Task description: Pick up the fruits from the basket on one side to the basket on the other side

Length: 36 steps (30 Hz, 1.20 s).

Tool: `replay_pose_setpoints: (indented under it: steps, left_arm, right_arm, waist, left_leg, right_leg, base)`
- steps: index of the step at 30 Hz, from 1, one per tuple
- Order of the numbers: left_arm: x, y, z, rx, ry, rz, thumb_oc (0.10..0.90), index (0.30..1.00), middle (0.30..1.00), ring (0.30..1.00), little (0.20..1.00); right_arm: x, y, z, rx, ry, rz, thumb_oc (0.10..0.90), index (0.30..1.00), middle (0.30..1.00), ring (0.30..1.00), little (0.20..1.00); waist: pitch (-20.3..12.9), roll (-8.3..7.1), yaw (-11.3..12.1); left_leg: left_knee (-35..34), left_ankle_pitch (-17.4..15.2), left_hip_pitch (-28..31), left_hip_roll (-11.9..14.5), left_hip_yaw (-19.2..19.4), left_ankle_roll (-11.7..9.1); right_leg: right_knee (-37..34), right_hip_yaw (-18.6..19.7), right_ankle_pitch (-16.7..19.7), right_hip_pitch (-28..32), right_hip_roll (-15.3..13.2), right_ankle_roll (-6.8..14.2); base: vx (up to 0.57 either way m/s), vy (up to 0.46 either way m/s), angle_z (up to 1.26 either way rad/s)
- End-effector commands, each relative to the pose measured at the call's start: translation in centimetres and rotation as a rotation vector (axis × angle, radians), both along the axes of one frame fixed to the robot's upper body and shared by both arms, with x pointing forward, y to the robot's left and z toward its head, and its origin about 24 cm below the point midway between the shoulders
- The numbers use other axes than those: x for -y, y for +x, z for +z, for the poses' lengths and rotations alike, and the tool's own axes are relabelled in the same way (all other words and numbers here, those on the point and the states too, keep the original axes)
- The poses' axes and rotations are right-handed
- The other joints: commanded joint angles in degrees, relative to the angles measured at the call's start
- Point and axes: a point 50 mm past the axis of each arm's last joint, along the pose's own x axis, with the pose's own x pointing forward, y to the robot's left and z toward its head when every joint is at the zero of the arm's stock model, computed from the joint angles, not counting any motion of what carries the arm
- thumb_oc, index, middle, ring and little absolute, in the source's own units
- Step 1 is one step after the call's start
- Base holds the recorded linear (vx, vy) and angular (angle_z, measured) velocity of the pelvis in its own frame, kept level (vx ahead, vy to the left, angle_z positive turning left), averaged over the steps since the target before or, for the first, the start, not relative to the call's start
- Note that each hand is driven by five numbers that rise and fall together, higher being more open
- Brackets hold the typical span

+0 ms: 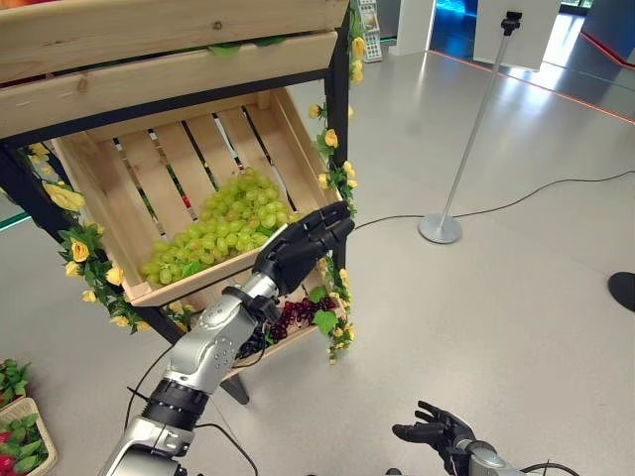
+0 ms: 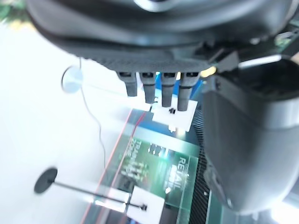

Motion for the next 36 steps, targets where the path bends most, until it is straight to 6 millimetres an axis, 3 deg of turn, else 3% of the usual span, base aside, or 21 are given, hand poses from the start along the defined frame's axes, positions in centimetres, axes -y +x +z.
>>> replay_pose_setpoints:
  steps: [1,2,3,4,5,6,8,10,17,19,20,21,23,26,27,28,30,34,36]
  left_arm:
    - [0.6,0.8,5.6,0.329,-0.169,-0.041,0.800,0.900,0.900,0.900,0.900]
    - [0.4,0.7,5.2,0.328,-0.166,-0.032,0.800,0.900,0.900,0.900,0.900]
    - [-0.1,0.3,4.4,0.322,-0.161,-0.016,0.800,0.900,0.900,0.900,0.900]
    - [-0.3,0.1,4.0,0.318,-0.160,-0.007,0.800,0.900,0.900,0.900,0.900]
    - [-1.0,-0.4,3.2,0.312,-0.151,0.017,0.800,0.900,0.900,0.900,0.900]
    - [-1.4,-0.6,2.9,0.312,-0.147,0.036,0.800,0.900,0.900,0.900,0.900]
    - [-1.4,-0.6,1.6,0.269,-0.132,0.026,0.800,0.900,0.900,0.900,0.900]
    - [-0.5,-0.5,0.2,0.257,0.001,0.010,0.800,0.900,0.900,0.900,0.900]
    - [0.4,-1.8,-6.2,-0.001,0.146,-0.078,0.800,0.900,0.900,0.900,0.900]
    - [0.2,-3.1,-10.0,-0.178,0.148,-0.059,0.800,0.900,0.900,0.900,0.900]
    - [0.0,-3.5,-10.7,-0.210,0.148,-0.052,0.800,0.900,0.900,0.900,0.900]
    - [-0.7,-5.0,-13.6,-0.335,0.224,-0.021,0.800,0.900,0.900,0.900,0.900]
    - [-1.2,-6.4,-15.9,-0.437,0.305,-0.034,0.800,0.900,0.900,0.900,0.900]
    - [-1.7,-9.6,-20.1,-0.658,0.378,0.013,0.800,0.900,0.900,0.900,0.900]
    - [-1.7,-9.8,-20.4,-0.675,0.375,0.021,0.800,0.900,0.900,0.900,0.900]
    - [-1.4,-11.2,-21.7,-0.791,0.338,0.056,0.800,0.900,0.900,0.900,0.900]
    - [-1.3,-13.2,-23.1,-0.901,0.347,0.081,0.800,0.900,0.900,0.900,0.900]
    - [-1.6,-15.8,-24.5,-1.021,0.378,0.186,0.800,0.900,0.900,0.900,0.900]
    - [-1.8,-16.2,-24.6,-1.020,0.432,0.208,0.800,0.900,0.900,0.900,0.900]
  right_arm:
    - [0.2,4.3,2.5,0.184,-0.013,-0.007,0.800,0.900,0.900,0.900,0.900]
    - [0.2,4.5,2.7,0.188,-0.017,0.009,0.800,0.900,0.900,0.900,0.900]
    - [0.3,4.7,2.9,0.198,-0.033,0.046,0.800,0.900,0.900,0.900,0.900]
    - [0.3,4.8,2.9,0.201,-0.039,0.066,0.800,0.900,0.900,0.900,0.900]
    - [0.3,5.1,3.0,0.209,-0.044,0.103,0.800,0.900,0.900,0.900,0.900]
    - [0.3,5.2,3.0,0.212,-0.045,0.123,0.800,0.900,0.900,0.900,0.900]
    - [0.6,5.3,2.8,0.200,-0.054,0.103,0.800,0.900,0.900,0.900,0.900]
    - [0.8,5.0,2.5,0.178,-0.049,0.047,0.800,0.900,0.900,0.900,0.900]
    - [2.7,2.0,0.7,0.061,-0.129,-0.008,0.800,0.900,0.900,0.900,0.900]
    - [3.4,1.4,0.2,0.010,-0.174,0.032,0.800,0.900,0.900,0.900,0.900]
    - [3.5,1.2,0.1,0.000,-0.179,0.041,0.800,0.900,0.900,0.900,0.900]
    - [3.7,0.8,-0.2,-0.038,-0.203,0.070,0.800,0.900,0.900,0.900,0.900]
    - [3.8,0.4,-0.6,-0.080,-0.225,0.073,0.800,0.900,0.900,0.900,0.900]
    - [3.3,-0.6,-1.4,-0.157,-0.252,0.087,0.800,0.900,0.900,0.900,0.900]
    - [3.1,-0.7,-1.4,-0.162,-0.254,0.093,0.800,0.900,0.900,0.900,0.900]
    - [2.4,-1.0,-1.8,-0.194,-0.260,0.136,0.800,0.900,0.900,0.900,0.900]
    - [1.6,-1.3,-2.1,-0.217,-0.264,0.203,0.800,0.900,0.900,0.900,0.900]
    - [0.2,-1.4,-2.3,-0.213,-0.234,0.281,0.800,0.900,0.900,0.900,0.900]
    - [-0.3,-1.7,-2.5,-0.220,-0.231,0.300,0.800,0.900,0.900,0.900,0.900]
  waist:
    - [0.0,-2.87,0.0]
    - [0.6,-3.16,0.3]
    - [1.8,-3.48,1.4]
    - [2.4,-3.32,2.2]
    - [3.2,-2.74,3.8]
    - [3.2,-2.52,4.0]
    - [2.9,-1.02,3.0]
    - [2.5,-0.60,1.6]
    - [2.6,1.33,-2.2]
    - [2.7,1.67,-2.0]
    - [2.6,1.73,-1.7]
    - [2.8,2.21,-1.1]
    - [2.9,2.48,-0.3]
    - [1.2,1.68,1.5]
    - [1.0,1.54,1.6]
    - [-0.1,0.48,2.2]
    - [-0.9,-0.38,2.7]
    - [-1.9,-1.24,3.3]
    - [-2.3,-1.42,3.4]
  left_leg:
    - [12.6,-4.6,-1.7,0.2,1.7,-1.7]
    - [16.0,-3.9,-3.2,-0.5,-0.1,-1.6]
    - [19.5,-2.5,-6.1,-2.5,-5.4,-0.9]
    - [18.9,-2.4,-6.6,-3.4,-8.3,-0.3]
    - [14.9,-3.0,-5.8,-5.0,-13.6,0.8]
    - [13.7,-3.4,-5.6,-5.7,-14.7,1.2]
    - [7.6,-3.3,-2.8,-4.9,-12.1,1.7]
    - [4.2,-3.0,-1.4,-5.2,-12.4,1.9]
    - [1.1,-4.3,0.4,-6.9,-9.4,3.9]
    - [0.8,-4.8,1.0,-6.5,-6.0,3.9]
    - [0.8,-4.7,0.9,-6.3,-5.0,4.0]
    - [1.1,-4.4,0.4,-5.7,-1.8,4.3]
    - [1.8,-3.9,-0.4,-5.2,0.5,4.6]
    - [3.2,-3.6,-2.3,-4.8,2.0,4.7]
    - [3.3,-3.6,-2.4,-4.9,1.9,4.6]
    - [3.6,-3.7,-3.0,-5.0,2.0,3.9]
    - [3.4,-3.4,-3.4,-4.6,2.7,3.1]
    - [1.6,-2.7,-2.7,-4.1,2.6,1.9]
    - [1.3,-2.8,-2.3,-4.0,2.7,1.7]
  right_leg:
    - [0.8,4.2,0.6,2.1,0.2,-2.3]
    - [1.1,4.9,1.0,2.0,0.2,-2.5]
    - [2.0,6.9,1.7,1.4,0.3,-2.7]
    - [2.7,8.1,1.9,1.0,0.5,-2.7]
    - [3.8,11.0,2.0,0.3,1.1,-2.6]
    - [4.2,11.9,2.1,-0.3,1.1,-2.4]
    - [4.9,12.8,1.9,-1.1,0.4,-1.3]
    - [5.7,12.8,2.6,-3.0,-0.7,0.1]
    - [8.7,14.5,4.5,-9.5,-2.0,2.3]
    - [11.0,9.0,5.5,-11.6,-2.8,2.9]
    - [12.0,7.7,5.4,-12.0,-3.0,2.9]
    - [17.3,4.4,3.5,-12.1,-2.8,2.5]
    - [21.2,2.4,1.3,-11.0,-2.5,1.9]
    - [16.7,0.4,-2.5,-5.9,-1.8,0.1]
    - [15.7,0.4,-2.7,-5.2,-1.7,-0.1]
    - [9.6,1.1,-2.3,-2.7,-1.3,-0.6]
    - [5.4,1.4,-1.2,-1.4,-0.8,-0.7]
    - [1.0,0.6,0.0,0.5,-0.2,-1.2]
    - [0.6,0.5,-0.1,0.7,0.0,-1.4]
  base:
    - [-0.02,-0.005,-0.27]
    - [-0.04,0.048,-0.37]
    - [-0.04,0.095,-0.54]
    - [-0.04,0.193,-1.01]
    - [-0.03,0.179,-1.23]
    - [-0.03,0.281,-1.46]
    - [-0.04,0.328,-1.52]
    - [-0.04,0.272,-0.97]
    - [-0.04,0.255,-0.49]
    - [-0.09,0.151,-0.68]
    - [-0.15,0.125,-0.94]
    - [-0.14,0.101,-1.19]
    - [-0.11,0.065,-1.27]
    - [-0.04,-0.071,-0.67]
    - [0.00,-0.163,-0.56]
    - [0.01,-0.159,-0.34]
    - [0.00,-0.154,-0.23]
    - [0.01,-0.104,0.01]
    - [0.02,-0.078,-0.13]
